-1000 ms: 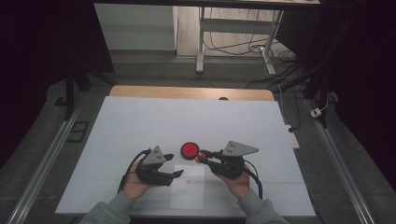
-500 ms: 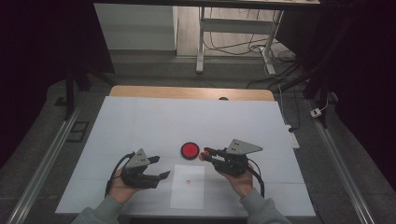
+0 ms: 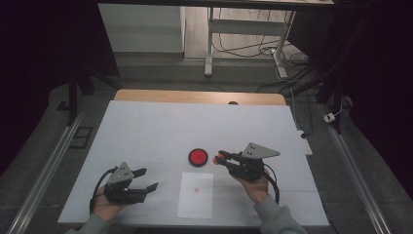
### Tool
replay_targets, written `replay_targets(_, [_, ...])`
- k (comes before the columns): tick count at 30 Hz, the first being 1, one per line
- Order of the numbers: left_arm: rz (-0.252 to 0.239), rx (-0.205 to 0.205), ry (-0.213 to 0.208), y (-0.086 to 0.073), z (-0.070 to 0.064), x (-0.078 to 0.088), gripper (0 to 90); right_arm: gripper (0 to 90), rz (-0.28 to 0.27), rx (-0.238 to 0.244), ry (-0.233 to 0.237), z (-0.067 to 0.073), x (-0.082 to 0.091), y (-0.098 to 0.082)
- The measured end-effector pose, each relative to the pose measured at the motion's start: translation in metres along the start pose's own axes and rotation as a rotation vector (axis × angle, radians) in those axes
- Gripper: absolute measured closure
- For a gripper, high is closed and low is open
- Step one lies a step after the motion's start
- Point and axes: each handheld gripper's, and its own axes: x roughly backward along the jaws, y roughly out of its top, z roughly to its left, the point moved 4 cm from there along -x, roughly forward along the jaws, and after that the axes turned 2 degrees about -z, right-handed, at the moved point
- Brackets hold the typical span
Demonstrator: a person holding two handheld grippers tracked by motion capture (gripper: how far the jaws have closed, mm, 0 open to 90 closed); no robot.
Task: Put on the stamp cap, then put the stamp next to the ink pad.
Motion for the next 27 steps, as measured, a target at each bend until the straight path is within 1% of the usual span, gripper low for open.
replay_targets(4, [0.008, 0.002, 0.006, -0.005, 0.002, 0.002, 30.3, 72.2, -0.004, -0.001, -0.019, -0.005, 0.004, 0.001])
replay_targets(8, [0.013, 0.009, 0.007, -0.007, 0.003, 0.001, 30.3, 72.2, -0.004, -0.001, -0.036, -0.01, 0.007, 0.001])
replay_targets(15, [0.006, 0.012, 0.027, -0.006, 0.005, 0.002, 30.3, 72.2, -0.002, 0.006, -0.042, -0.011, 0.008, 0.001])
replay_targets(19, [0.005, 0.015, 0.026, -0.006, 0.005, 0.002, 30.4, 72.2, -0.002, 0.008, -0.043, -0.012, 0.008, 0.001])
replay_targets(25, [0.008, 0.015, 0.017, -0.006, 0.005, 0.0, 30.4, 72.2, -0.003, 0.009, -0.057, -0.015, 0.009, 0.001])
replay_targets(27, [0.013, 0.012, 0.013, -0.006, 0.005, 0.0, 30.4, 72.2, 0.005, 0.011, -0.061, -0.017, 0.008, 0.0])
